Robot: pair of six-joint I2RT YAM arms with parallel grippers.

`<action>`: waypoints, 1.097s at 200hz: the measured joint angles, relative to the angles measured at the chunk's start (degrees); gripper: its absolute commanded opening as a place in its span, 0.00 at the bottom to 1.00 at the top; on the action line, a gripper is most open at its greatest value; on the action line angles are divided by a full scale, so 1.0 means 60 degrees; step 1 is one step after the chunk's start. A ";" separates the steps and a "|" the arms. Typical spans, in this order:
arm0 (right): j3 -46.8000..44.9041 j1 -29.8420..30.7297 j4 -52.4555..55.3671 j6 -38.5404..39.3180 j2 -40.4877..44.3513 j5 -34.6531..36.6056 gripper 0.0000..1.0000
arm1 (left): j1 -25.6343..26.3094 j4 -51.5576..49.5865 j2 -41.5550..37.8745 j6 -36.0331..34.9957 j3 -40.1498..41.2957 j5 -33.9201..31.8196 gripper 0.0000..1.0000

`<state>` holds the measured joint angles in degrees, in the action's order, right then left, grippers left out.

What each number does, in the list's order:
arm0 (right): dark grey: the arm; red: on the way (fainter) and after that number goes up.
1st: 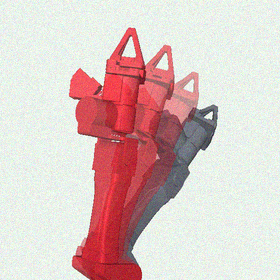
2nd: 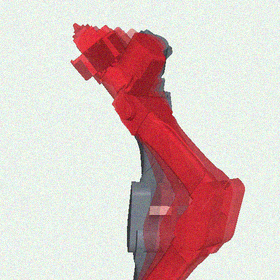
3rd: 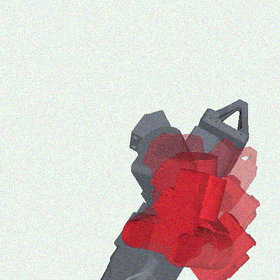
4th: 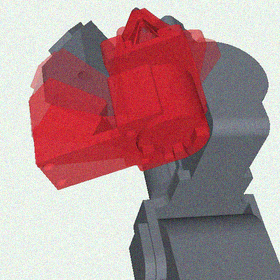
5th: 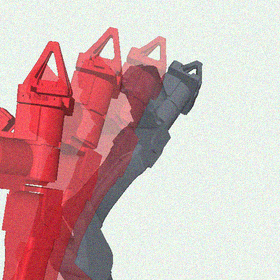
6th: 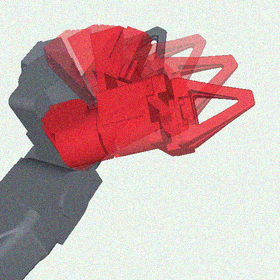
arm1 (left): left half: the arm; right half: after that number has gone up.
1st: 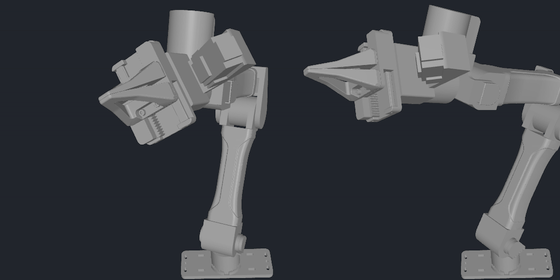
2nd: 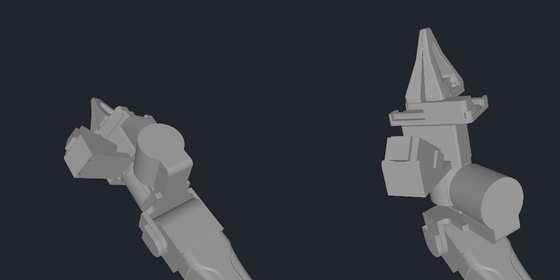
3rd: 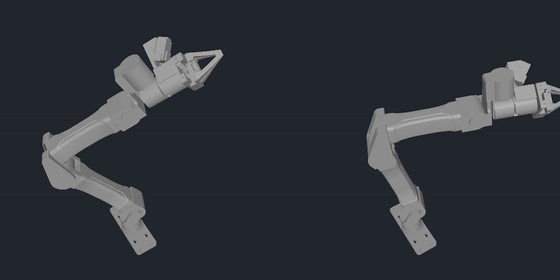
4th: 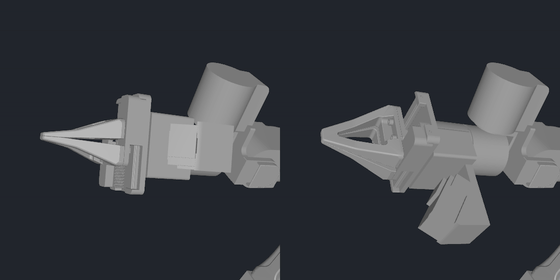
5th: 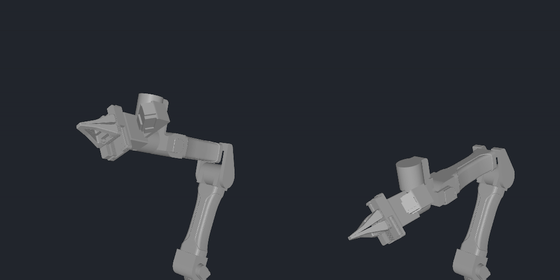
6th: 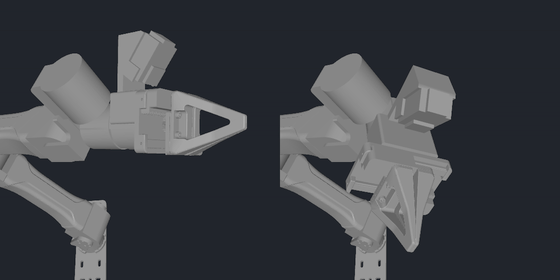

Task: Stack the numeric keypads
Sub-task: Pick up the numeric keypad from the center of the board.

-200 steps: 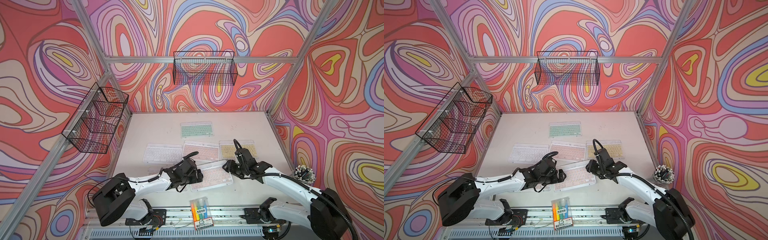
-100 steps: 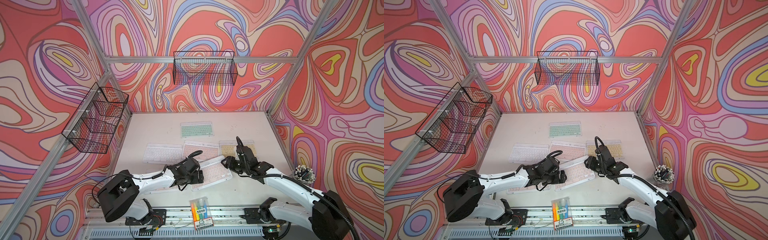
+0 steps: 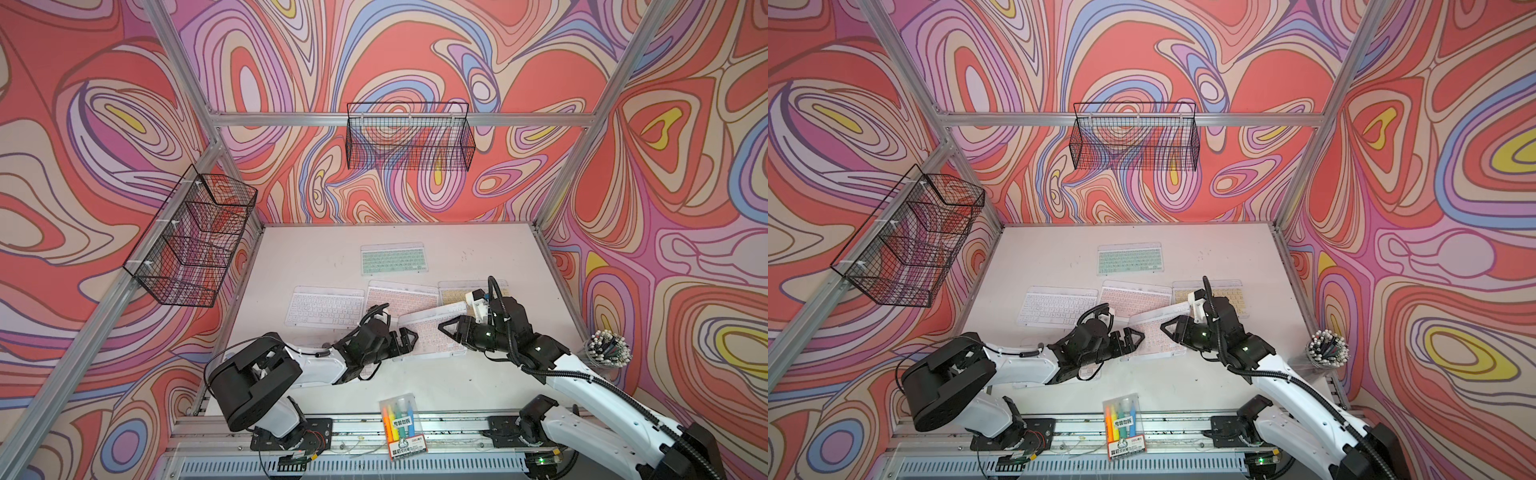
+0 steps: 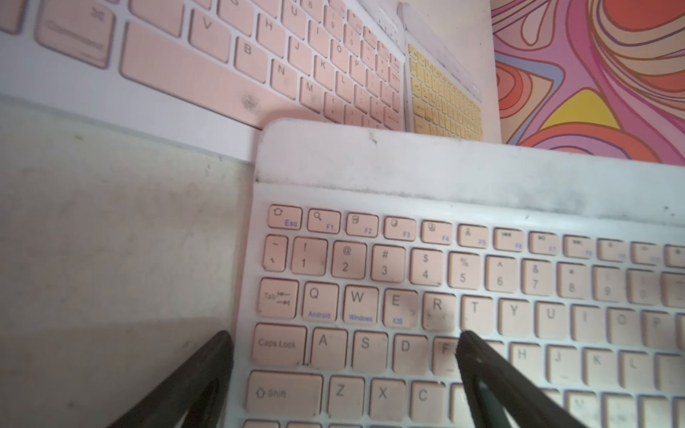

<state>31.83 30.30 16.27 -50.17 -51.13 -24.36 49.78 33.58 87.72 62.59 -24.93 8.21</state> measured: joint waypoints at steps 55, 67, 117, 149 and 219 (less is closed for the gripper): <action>0.0215 0.0106 0.1789 0.0109 0.0441 0.0452 0.05 | 0.0204 -0.1821 -0.0823 -0.0262 -0.0219 0.0732 0.97; 0.0266 0.0135 0.2069 0.0131 0.0495 0.0535 0.00 | 0.0237 -0.2670 -0.1111 -0.0444 -0.0382 0.0721 0.98; 0.0940 0.0149 0.2976 0.0412 0.0670 0.1311 0.00 | 0.0073 -0.5322 -0.2262 -0.1421 -0.1548 0.0306 1.00; 0.1067 0.0149 0.3016 0.0656 0.0630 0.1606 0.00 | -0.0204 -0.6608 -0.2444 -0.2208 -0.2626 -0.0066 1.00; 0.2623 0.0149 0.2798 0.1457 -0.0528 0.2058 0.00 | -0.1315 -0.8918 -0.2419 -0.3479 -0.4277 -0.1453 1.00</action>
<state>47.57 31.20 33.06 -41.43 -54.30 -12.01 41.89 -19.92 73.21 41.71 -50.59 -0.51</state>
